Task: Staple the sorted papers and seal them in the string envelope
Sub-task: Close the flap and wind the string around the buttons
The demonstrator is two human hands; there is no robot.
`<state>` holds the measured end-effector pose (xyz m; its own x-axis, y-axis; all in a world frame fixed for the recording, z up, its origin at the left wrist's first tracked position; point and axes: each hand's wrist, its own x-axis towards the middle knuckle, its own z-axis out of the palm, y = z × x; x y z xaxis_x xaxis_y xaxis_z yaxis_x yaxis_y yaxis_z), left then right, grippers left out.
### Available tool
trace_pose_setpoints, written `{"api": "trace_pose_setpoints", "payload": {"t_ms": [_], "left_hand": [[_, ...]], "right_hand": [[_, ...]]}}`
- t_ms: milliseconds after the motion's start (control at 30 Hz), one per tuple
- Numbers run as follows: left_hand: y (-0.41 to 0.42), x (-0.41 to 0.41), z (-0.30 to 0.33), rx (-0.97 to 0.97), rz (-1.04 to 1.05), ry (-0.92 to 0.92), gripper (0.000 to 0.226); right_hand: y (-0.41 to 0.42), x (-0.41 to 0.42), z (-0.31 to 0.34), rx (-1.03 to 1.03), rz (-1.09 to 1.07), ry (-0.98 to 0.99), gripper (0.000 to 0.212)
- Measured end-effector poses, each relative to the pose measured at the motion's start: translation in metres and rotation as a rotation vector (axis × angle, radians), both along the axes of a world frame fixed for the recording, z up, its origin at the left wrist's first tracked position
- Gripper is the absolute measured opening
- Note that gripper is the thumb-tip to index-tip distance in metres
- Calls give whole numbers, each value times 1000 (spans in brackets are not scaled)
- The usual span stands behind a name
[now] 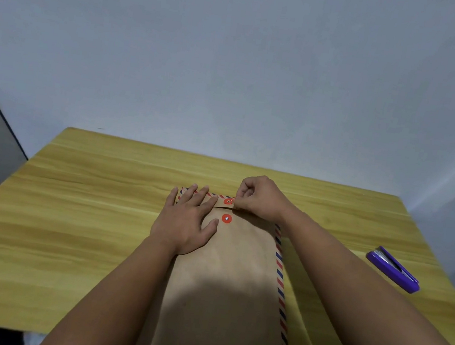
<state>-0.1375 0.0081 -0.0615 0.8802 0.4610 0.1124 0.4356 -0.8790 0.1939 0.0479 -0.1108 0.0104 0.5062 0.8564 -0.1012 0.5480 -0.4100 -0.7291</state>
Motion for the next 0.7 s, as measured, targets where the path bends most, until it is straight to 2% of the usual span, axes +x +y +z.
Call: {"api": "trace_pose_setpoints", "payload": {"t_ms": [100, 233, 300, 367, 467, 533, 700], "left_hand": [[0, 0, 0, -10, -1, -1, 69], [0, 1, 0, -8, -1, 2, 70], [0, 1, 0, -7, 0, 1, 70], [0, 1, 0, -7, 0, 3, 71], [0, 0, 1, -6, -1, -5, 71], [0, 0, 1, -5, -3, -2, 71], [0, -1, 1, 0, -1, -7, 69]], "right_hand": [[-1, -2, 1, 56, -19, 203, 5], [1, 1, 5, 111, -126, 252, 21], [1, 3, 9, 46, -117, 66, 20], [0, 4, 16, -133, -56, -189, 17], [-1, 5, 24, -313, -24, -239, 28], [-1, 6, 30, -251, -19, -204, 32], [0, 0, 51, 125, -131, 8, 30]]}}
